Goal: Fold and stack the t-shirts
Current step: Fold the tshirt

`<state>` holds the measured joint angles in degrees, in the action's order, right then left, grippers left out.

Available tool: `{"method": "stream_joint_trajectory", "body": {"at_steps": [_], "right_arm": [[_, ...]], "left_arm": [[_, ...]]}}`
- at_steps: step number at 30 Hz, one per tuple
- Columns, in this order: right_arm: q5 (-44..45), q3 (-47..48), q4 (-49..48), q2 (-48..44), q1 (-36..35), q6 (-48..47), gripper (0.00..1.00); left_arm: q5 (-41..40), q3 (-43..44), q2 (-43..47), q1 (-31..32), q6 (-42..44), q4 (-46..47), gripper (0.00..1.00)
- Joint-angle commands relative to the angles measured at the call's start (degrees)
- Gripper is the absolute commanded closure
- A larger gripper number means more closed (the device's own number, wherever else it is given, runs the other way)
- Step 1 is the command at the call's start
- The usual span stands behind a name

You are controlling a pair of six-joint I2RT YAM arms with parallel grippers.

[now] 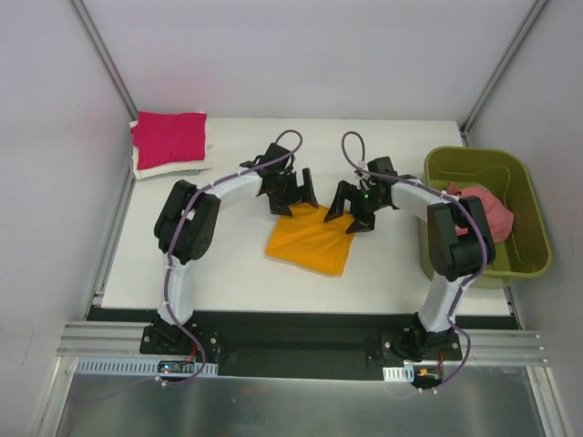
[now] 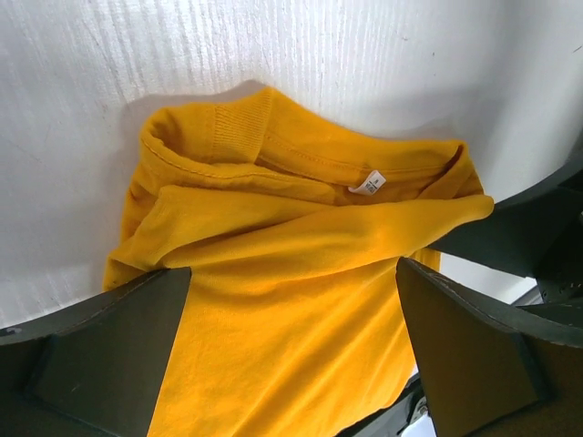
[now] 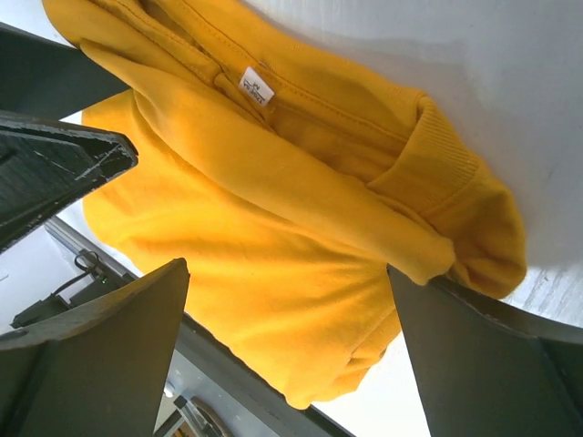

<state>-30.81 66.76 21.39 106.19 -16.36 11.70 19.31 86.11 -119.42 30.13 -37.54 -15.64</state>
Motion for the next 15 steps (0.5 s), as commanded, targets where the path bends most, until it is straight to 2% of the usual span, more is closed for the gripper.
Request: {"method": "stream_joint_trajectory", "body": {"at_steps": [1,6,9,13,15], "right_arm": [[3.12,1.44,2.96,3.75,0.72,-5.54,0.03],[1.89,7.23,4.97,8.15,0.63,-8.71,0.03],[0.93,10.66,7.09,9.38,-0.16,-10.82,0.03],[1.71,11.81,9.28,5.80,-3.67,-14.77,0.03],[2.76,11.81,10.25,2.81,-4.99,-16.35,0.03]], "left_arm": [[-1.91,-0.50,-1.53,-1.74,0.62,-0.97,0.01],[-1.64,-3.92,1.81,-1.65,0.54,-1.06,0.01],[-2.17,-10.76,6.99,-1.57,-1.30,0.07,0.01],[-3.66,-21.39,18.65,-0.34,-2.98,2.45,0.01],[-5.07,-23.25,22.89,0.02,-3.07,2.46,0.01]]}}
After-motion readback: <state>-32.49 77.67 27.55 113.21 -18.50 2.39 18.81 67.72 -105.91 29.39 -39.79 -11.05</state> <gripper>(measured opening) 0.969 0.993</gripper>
